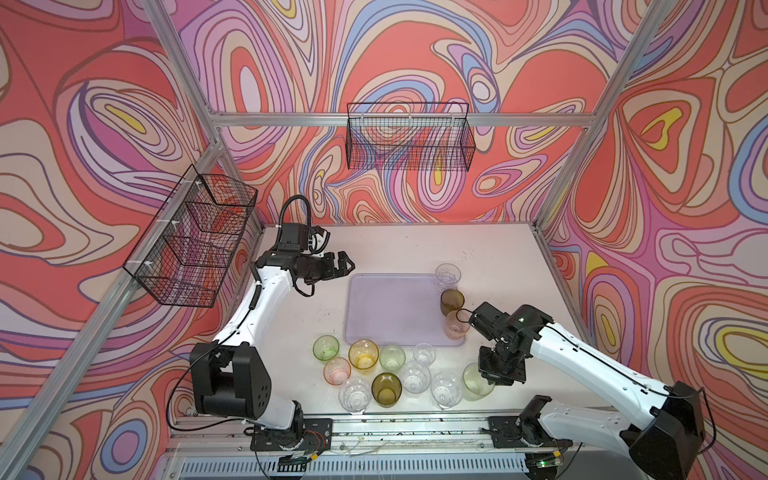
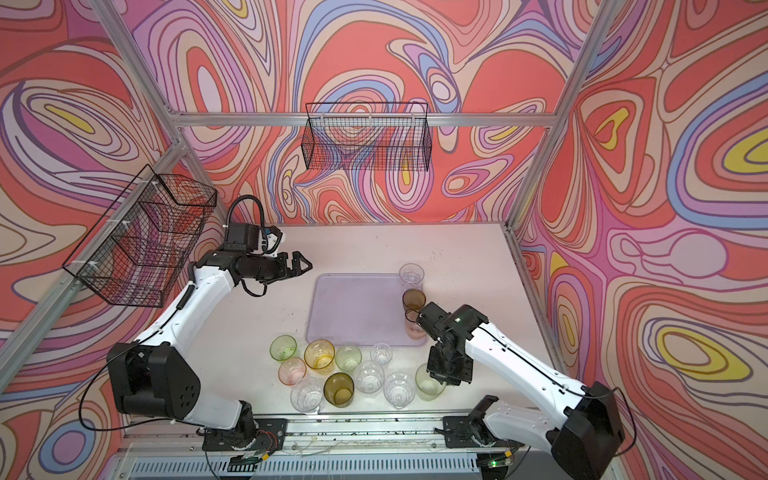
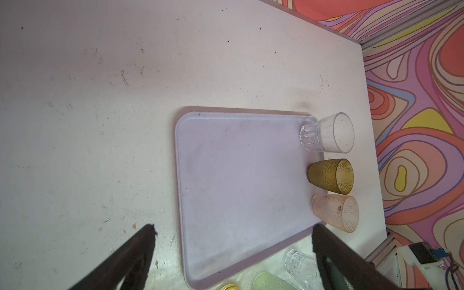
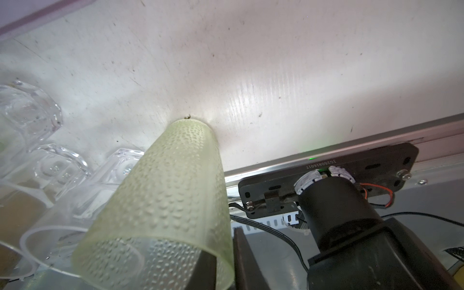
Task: Place the glasses into the tray
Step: Pick up the glass from the bottom-right of the table, then place the glass on the tray.
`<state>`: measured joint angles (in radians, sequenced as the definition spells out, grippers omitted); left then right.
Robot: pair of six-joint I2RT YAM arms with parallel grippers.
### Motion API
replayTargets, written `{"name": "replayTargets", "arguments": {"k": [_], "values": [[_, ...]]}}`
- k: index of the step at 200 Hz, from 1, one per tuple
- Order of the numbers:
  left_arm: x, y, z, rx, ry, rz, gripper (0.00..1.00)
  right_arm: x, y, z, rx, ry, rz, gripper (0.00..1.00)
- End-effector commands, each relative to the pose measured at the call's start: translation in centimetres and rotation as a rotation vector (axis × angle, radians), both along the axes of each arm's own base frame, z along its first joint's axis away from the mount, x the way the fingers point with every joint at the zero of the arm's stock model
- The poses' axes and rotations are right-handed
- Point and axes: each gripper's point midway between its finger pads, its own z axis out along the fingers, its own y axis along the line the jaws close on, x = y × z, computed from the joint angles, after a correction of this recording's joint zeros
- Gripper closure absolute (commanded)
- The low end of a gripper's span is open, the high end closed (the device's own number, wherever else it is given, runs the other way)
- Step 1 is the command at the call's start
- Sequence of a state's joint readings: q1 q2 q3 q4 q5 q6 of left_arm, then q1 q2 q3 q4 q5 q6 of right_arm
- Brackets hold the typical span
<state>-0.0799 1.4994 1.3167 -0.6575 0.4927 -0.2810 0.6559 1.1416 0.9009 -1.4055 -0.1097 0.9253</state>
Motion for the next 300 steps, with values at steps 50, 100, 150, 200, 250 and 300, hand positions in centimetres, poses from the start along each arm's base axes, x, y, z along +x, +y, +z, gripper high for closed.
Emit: {"name": "replayTargets", "arguments": {"k": [50,100,150,200,250,300], "values": [[-0.2,-0.1,1.0,0.014,-0.018,-0.016,0.0,0.9,-0.7,1.3,-0.042,-0.055,0.019,0.94],[-0.2,-0.1,1.0,0.015,-0.02,-0.017,0.0,1.0,-0.9,1.6,-0.052,-0.07,0.021,0.99],[-0.3,-0.2,1.0,0.012,-0.019,-0.018,0.0,1.4,-1.6,2.8,-0.096,-0.082,0.021,1.0],[-0.3,-0.2,1.1,0.01,-0.022,-0.019,0.0,2.9,-1.7,5.7,-0.141,-0.117,0.059,1.0],[-0.4,-0.2,1.2,0.007,-0.025,-0.02,0.0,4.5,-0.8,8.5,-0.147,-0.123,0.138,1.0],[-0.4,-0.1,1.2,0.013,-0.025,-0.017,0.0,6.9,1.2,10.9,-0.098,-0.173,0.193,1.0]]}}
